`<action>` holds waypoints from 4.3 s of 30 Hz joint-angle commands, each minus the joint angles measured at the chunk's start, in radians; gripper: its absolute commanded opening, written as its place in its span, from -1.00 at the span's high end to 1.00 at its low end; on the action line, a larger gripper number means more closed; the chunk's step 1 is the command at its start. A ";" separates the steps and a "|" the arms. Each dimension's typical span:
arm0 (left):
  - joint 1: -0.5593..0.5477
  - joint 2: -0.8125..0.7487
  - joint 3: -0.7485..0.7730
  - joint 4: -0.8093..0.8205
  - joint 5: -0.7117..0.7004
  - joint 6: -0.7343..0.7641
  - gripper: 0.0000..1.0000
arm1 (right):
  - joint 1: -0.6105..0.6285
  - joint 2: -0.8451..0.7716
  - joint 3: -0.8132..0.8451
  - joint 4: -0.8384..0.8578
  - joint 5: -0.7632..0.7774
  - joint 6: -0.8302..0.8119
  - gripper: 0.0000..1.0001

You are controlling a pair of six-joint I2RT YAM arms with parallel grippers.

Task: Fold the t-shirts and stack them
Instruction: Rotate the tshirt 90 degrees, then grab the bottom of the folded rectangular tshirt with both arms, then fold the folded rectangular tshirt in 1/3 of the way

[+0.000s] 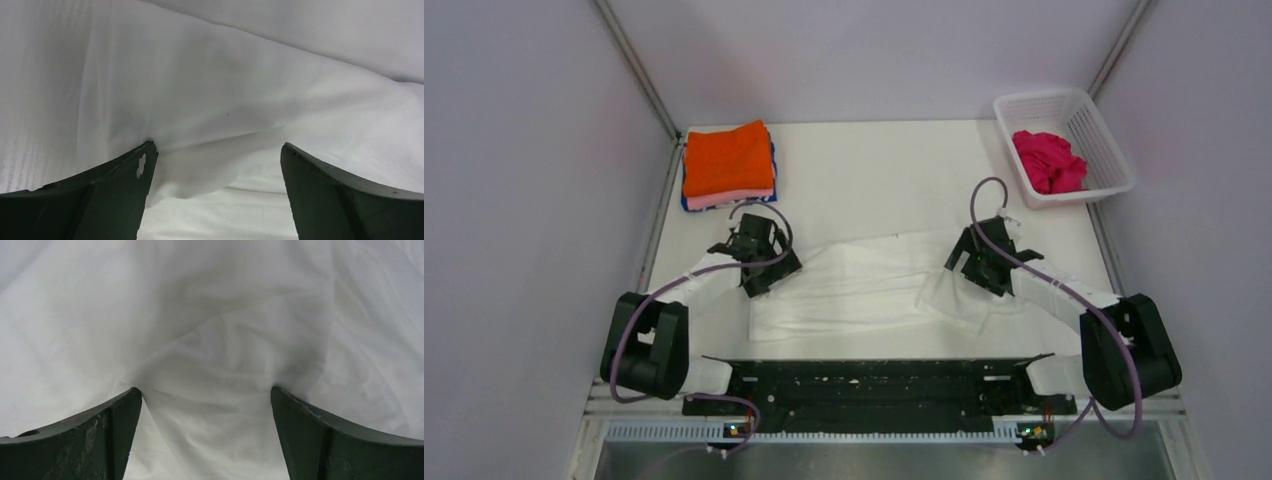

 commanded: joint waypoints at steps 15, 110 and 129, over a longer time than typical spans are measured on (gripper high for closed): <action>0.022 -0.062 -0.141 -0.072 0.107 -0.027 -0.98 | -0.227 0.737 0.646 0.192 -0.134 -0.194 -0.97; -0.576 -0.368 -0.362 0.208 0.286 -0.190 1.00 | 0.567 -0.419 -0.287 0.079 -0.367 0.154 1.00; -0.343 0.111 0.288 0.185 0.127 0.039 1.00 | 0.210 -0.160 0.090 0.130 -0.251 -0.081 1.00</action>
